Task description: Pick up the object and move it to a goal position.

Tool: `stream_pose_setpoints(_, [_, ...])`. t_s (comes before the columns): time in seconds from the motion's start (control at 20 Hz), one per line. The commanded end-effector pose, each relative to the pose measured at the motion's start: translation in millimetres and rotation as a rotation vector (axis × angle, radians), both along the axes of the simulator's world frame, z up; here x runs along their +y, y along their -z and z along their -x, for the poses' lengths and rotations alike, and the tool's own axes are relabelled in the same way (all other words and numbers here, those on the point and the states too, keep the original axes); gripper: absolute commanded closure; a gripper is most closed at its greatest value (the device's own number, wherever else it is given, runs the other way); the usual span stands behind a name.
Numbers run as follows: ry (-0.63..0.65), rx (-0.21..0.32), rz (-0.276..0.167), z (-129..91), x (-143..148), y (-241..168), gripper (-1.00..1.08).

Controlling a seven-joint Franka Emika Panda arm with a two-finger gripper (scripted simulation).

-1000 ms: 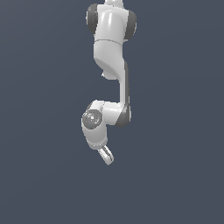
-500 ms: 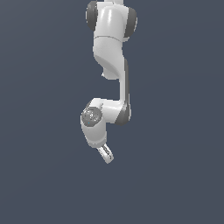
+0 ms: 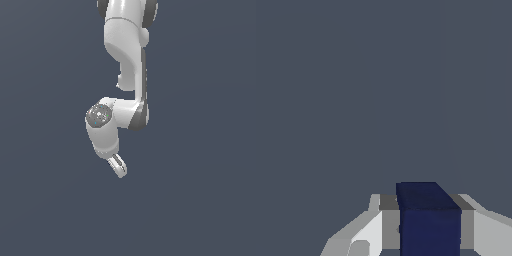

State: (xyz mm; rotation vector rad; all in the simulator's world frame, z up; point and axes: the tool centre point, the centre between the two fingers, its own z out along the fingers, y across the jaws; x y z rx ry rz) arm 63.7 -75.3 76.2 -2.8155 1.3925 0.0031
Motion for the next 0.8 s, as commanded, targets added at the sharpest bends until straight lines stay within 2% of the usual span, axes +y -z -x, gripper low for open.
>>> stream_pose_setpoints(0.0, [0.000,-0.001,-0.001,7,-4,-22,1.08])
stream_pose_setpoints(0.75, [0.002,-0.001,-0.001,57,-32,-188,1.08])
